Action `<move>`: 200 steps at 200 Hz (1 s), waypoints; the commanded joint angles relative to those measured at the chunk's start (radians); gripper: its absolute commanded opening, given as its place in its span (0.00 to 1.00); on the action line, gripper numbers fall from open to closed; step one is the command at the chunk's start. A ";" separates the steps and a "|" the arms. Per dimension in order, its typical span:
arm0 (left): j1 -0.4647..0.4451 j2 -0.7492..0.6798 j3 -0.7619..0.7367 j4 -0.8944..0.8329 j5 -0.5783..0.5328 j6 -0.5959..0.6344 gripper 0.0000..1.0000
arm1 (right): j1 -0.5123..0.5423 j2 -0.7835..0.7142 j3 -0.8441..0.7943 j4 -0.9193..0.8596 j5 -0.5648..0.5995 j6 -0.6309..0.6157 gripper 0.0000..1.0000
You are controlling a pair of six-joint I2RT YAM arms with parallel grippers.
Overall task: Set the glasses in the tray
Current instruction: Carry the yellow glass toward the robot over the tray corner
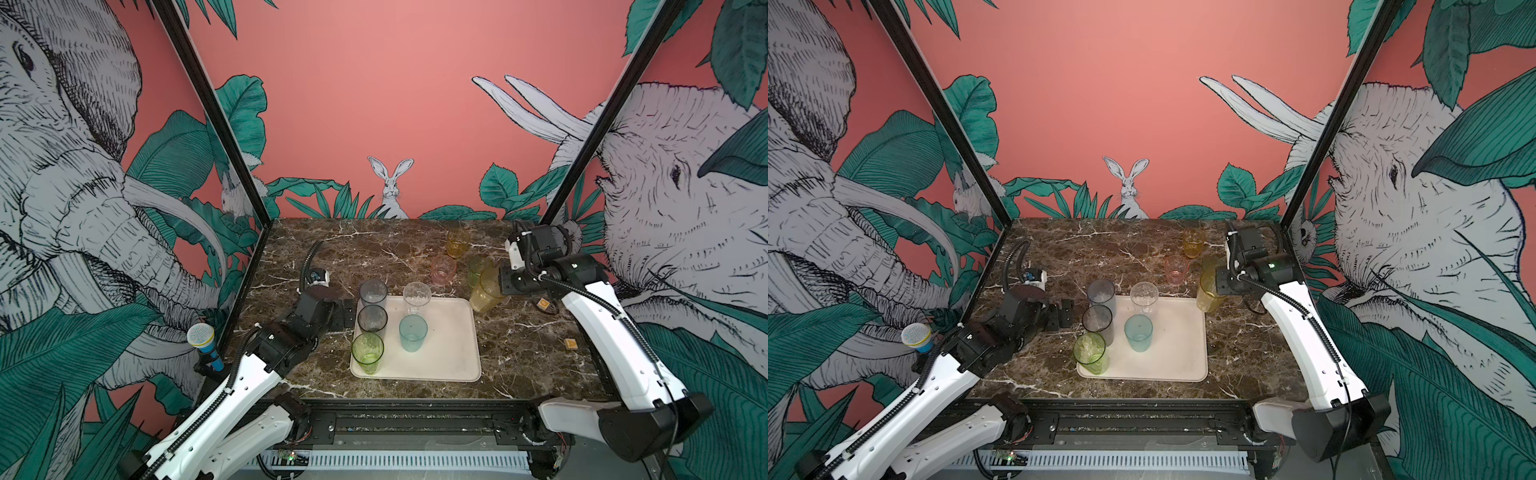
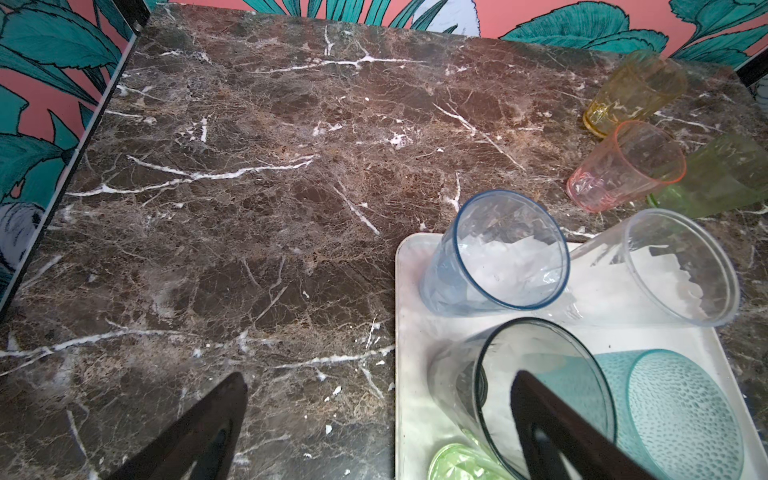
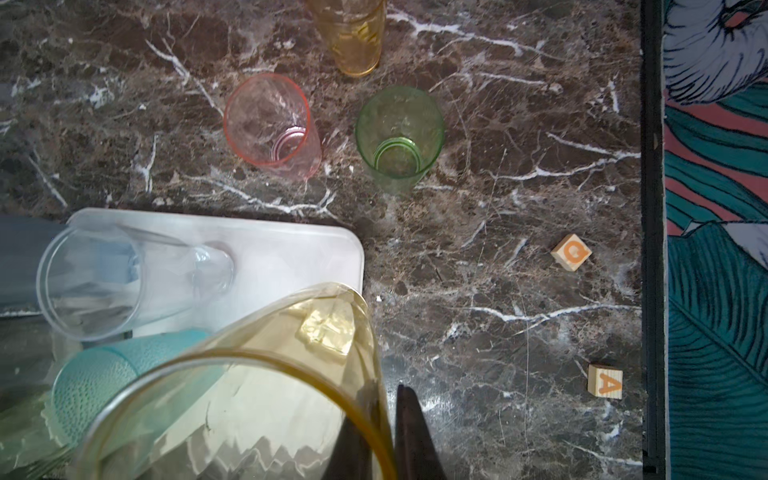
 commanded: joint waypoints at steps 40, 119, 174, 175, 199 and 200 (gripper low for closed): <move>0.007 -0.011 -0.008 0.016 -0.002 -0.020 0.99 | 0.137 -0.124 -0.195 0.038 -0.040 0.041 0.00; 0.007 -0.005 -0.015 0.031 0.011 -0.032 0.99 | 0.359 -0.222 -0.335 0.099 -0.011 0.123 0.00; 0.007 -0.007 -0.007 0.029 0.000 -0.025 0.99 | 0.538 -0.203 -0.397 0.178 0.025 0.204 0.00; 0.007 -0.007 -0.007 0.028 0.000 -0.025 0.99 | 0.541 -0.203 -0.398 0.180 0.025 0.204 0.00; 0.007 -0.001 -0.005 0.027 -0.001 -0.020 0.99 | 0.600 -0.186 -0.414 0.214 0.031 0.216 0.00; 0.007 0.000 -0.005 0.027 -0.001 -0.020 0.99 | 0.603 -0.185 -0.415 0.215 0.032 0.217 0.00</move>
